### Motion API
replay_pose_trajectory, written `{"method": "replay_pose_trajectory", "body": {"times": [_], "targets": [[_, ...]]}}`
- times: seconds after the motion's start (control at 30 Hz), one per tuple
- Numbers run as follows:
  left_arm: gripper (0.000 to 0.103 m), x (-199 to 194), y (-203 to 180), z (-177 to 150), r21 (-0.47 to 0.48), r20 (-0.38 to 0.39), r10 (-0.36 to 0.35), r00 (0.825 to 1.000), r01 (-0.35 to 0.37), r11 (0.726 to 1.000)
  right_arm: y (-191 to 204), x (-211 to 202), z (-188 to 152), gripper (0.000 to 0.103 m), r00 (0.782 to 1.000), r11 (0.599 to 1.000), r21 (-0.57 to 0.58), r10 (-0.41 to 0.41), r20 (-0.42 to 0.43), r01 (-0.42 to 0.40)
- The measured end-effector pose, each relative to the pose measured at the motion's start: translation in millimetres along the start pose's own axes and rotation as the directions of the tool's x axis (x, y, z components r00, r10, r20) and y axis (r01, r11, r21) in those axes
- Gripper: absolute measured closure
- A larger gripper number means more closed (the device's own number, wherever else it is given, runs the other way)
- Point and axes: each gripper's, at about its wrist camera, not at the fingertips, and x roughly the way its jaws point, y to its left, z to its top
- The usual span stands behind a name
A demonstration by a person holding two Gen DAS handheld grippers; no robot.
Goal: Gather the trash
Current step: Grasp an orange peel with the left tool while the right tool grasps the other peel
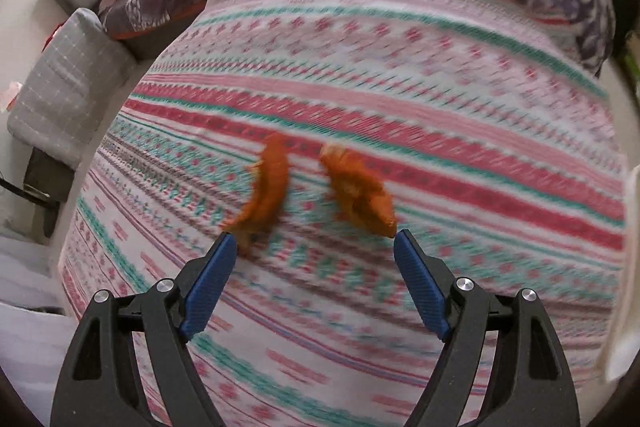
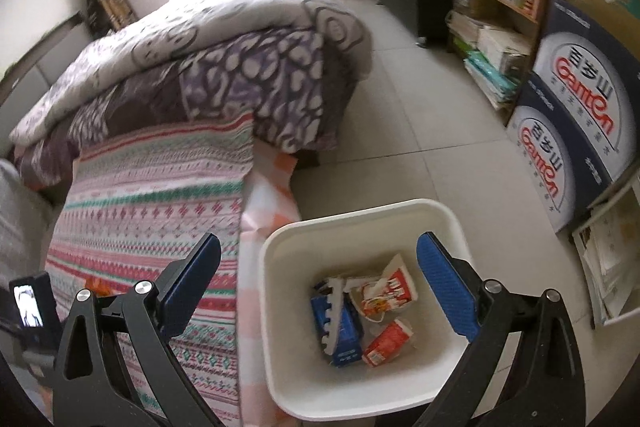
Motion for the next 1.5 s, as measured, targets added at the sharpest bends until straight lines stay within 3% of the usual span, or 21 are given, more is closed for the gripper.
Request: {"method": "replay_pose_trajectory", "body": {"times": [0.07, 0.17, 0.3, 0.4, 0.53, 0.57, 0.87, 1.23, 1.37, 1.43, 1.47, 1.5], "targets": [[0.024, 6.2, 8.1, 0.6, 0.030, -0.003, 0.010, 1.000, -0.010, 1.000, 16.4, 4.2, -3.1, 0.009, 1.000, 0.999, -0.035, 0.007, -0.013, -0.007], [0.024, 16.7, 22.8, 2.2, 0.028, -0.035, -0.071, 0.997, 0.072, 0.997, 39.4, 9.8, -7.4, 0.009, 1.000, 0.996, -0.083, 0.014, -0.023, -0.016], [0.028, 28.6, 40.8, 5.8, 0.045, -0.008, -0.114, 0.993, 0.114, 0.992, 71.7, 20.7, -15.3, 0.009, 0.998, 0.989, -0.140, 0.030, -0.050, -0.037], [0.040, 34.4, 55.4, 6.6, 0.034, 0.012, -0.213, 0.977, 0.212, 0.977, 100.8, 31.7, -23.9, 0.009, 0.996, 0.978, -0.198, 0.045, -0.075, -0.059], [0.078, 39.1, 67.9, 6.6, 0.036, 0.029, -0.262, 0.965, 0.261, 0.965, 140.8, 44.8, -37.7, 0.009, 0.993, 0.955, -0.283, 0.057, -0.104, -0.084], [0.081, 38.8, 70.8, 5.8, 0.032, 0.033, -0.266, 0.964, 0.265, 0.964, 149.4, 47.4, -40.5, 0.009, 0.992, 0.950, -0.299, 0.062, -0.111, -0.093], [0.082, 37.4, 124.8, -10.2, -0.104, 0.057, -0.252, 0.966, 0.257, 0.961, 232.7, 76.6, -77.7, 0.009, 0.969, 0.903, -0.377, 0.138, -0.206, -0.208], [0.082, 16.3, 178.5, -35.7, -0.227, 0.116, -0.225, 0.967, 0.247, 0.942, 303.2, 105.5, -107.1, 0.014, 0.962, 0.885, -0.398, 0.167, -0.214, -0.242], [0.082, 11.6, 190.8, -39.1, -0.249, 0.130, -0.222, 0.966, 0.248, 0.936, 310.8, 120.7, -114.2, 0.030, 0.958, 0.896, -0.376, 0.150, -0.244, -0.236], [0.082, 9.7, 195.0, -40.2, -0.256, 0.136, -0.217, 0.967, 0.246, 0.935, 314.0, 121.8, -117.3, 0.041, 0.969, 0.893, -0.402, 0.125, -0.213, -0.204], [0.082, 8.7, 197.1, -41.2, -0.263, 0.139, -0.212, 0.967, 0.243, 0.934, 316.1, 121.5, -118.2, 0.056, 0.971, 0.887, -0.418, 0.119, -0.206, -0.197], [0.082, 8.1, 199.4, -41.9, -0.272, 0.143, -0.206, 0.968, 0.239, 0.932, 318.3, 120.4, -118.8, 0.077, 0.974, 0.883, -0.430, 0.113, -0.198, -0.190]]}}
